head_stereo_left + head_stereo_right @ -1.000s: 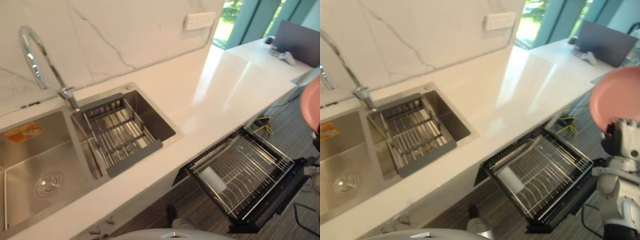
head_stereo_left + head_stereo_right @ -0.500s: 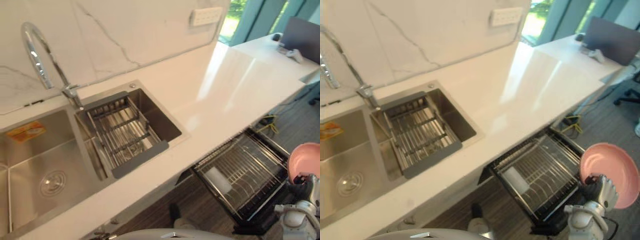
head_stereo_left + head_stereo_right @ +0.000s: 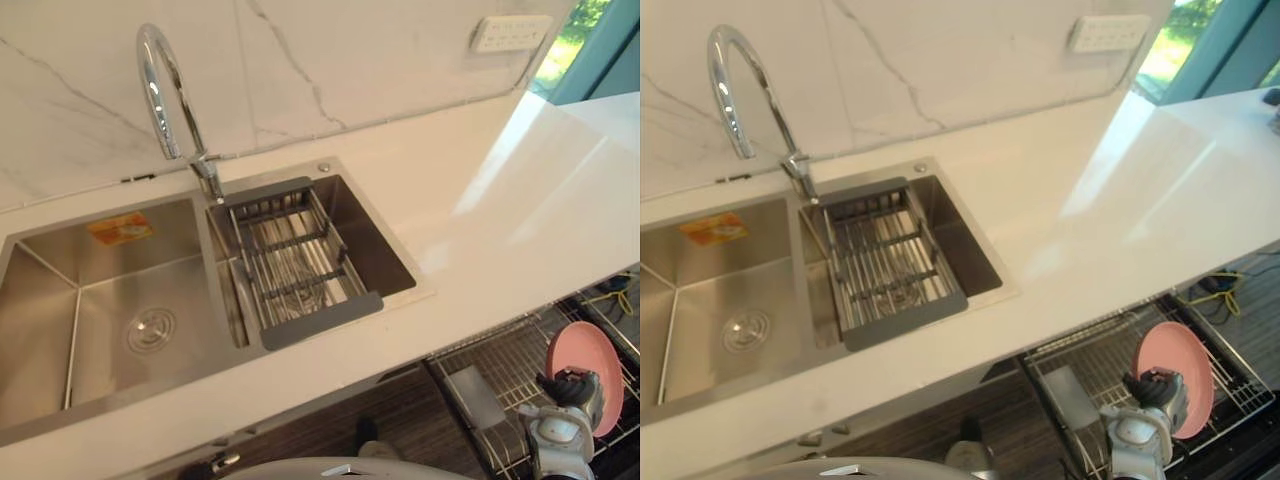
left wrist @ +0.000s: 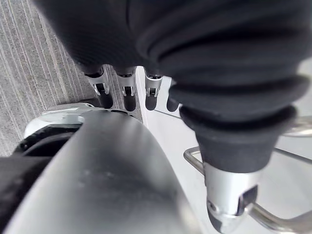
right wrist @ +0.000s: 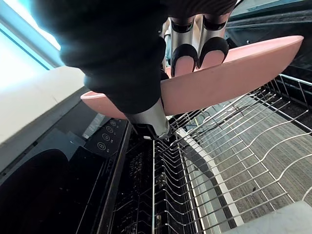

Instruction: Walk over to the sink, pick up the cup, carry it to the dishwasher, place the cup inside the dishwasher, then close the dishwasher door

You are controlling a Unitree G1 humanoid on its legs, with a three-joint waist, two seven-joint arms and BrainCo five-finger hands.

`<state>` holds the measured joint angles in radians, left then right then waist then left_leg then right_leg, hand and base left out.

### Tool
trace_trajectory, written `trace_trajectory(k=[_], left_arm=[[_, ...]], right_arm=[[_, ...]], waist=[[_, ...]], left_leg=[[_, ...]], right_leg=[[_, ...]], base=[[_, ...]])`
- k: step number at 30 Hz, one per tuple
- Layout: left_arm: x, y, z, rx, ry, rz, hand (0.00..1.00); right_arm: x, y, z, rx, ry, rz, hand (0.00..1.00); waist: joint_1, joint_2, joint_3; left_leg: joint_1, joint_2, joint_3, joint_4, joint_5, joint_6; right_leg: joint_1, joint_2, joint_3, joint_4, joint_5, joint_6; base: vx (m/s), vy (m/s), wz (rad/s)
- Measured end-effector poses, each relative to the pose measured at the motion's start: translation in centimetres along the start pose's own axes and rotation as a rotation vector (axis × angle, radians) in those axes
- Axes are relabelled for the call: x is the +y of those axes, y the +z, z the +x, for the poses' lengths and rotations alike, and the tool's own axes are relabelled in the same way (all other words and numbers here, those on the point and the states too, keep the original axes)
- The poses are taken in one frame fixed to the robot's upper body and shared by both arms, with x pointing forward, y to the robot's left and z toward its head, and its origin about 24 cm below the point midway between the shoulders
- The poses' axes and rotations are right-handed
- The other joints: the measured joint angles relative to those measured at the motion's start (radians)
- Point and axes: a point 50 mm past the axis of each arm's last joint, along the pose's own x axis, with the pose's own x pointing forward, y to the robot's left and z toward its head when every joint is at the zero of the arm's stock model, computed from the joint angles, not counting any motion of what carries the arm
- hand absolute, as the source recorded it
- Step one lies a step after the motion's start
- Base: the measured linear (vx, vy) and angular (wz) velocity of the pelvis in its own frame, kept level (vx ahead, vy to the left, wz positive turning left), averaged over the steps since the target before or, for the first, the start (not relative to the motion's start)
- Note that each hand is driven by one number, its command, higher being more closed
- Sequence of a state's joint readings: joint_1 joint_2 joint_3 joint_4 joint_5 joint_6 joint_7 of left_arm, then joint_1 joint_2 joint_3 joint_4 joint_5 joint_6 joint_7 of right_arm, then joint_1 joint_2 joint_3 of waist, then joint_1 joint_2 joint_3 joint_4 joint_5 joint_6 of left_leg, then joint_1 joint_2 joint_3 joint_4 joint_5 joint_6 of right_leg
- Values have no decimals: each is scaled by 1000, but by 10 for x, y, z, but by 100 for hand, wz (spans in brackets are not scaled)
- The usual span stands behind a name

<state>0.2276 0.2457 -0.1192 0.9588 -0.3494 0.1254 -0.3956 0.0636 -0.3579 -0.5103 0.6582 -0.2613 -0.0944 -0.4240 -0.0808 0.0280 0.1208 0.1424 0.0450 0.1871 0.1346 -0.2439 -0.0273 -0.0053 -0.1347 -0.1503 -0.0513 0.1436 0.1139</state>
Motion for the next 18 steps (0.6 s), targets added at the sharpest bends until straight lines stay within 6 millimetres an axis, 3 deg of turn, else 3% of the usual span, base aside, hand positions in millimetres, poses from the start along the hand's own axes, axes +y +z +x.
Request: trace_trajectory(k=[4, 9, 13, 15, 16, 18], left_arm=[[-1, 4, 1, -6, -6, 3, 0], [-8, 20, 6, -38, -30, 19, 0], [-24, 27, 12, -75, -79, 7, 0], [-33, 28, 15, -94, -108, -8, 0], [-38, 28, 17, -107, -123, -19, 0], [-44, 29, 19, -122, -142, -32, 0]], right_arm=[[6, 5, 5, 24, 1, 9, 100], [4, 40, 24, -8, -41, 82, 100], [-11, 85, 45, -108, -93, 87, 100], [-22, 108, 54, -157, -127, 92, 100], [-27, 120, 57, -184, -136, 83, 100], [-29, 135, 59, -221, -140, 72, 100]], waist=[[0, 10, 31], [-3, 54, 131], [-6, 115, 192], [-8, 159, 225], [-7, 183, 237], [-14, 208, 264]], left_leg=[[-18, -3, -1, 0, 6, 0], [-61, -14, 5, 2, 26, 3], [-89, -26, 32, 8, 32, 6], [-102, -35, 47, 20, 32, 6], [-110, -40, 61, 22, 32, 6], [-113, -50, 68, 22, 40, -3]], right_leg=[[-20, -3, 1, 5, 0, 0], [-89, -16, 10, 46, 0, -1], [-152, -31, 38, 82, -2, -1], [-187, -40, 61, 120, -15, 7], [-213, -47, 75, 146, -25, 8], [-241, -55, 89, 184, -41, 13]], base=[[-39, -21, 1], [-51, -23, -1], [-30, 5, -13], [-53, 21, -20], [-48, 14, -19], [-52, 0, -13]])
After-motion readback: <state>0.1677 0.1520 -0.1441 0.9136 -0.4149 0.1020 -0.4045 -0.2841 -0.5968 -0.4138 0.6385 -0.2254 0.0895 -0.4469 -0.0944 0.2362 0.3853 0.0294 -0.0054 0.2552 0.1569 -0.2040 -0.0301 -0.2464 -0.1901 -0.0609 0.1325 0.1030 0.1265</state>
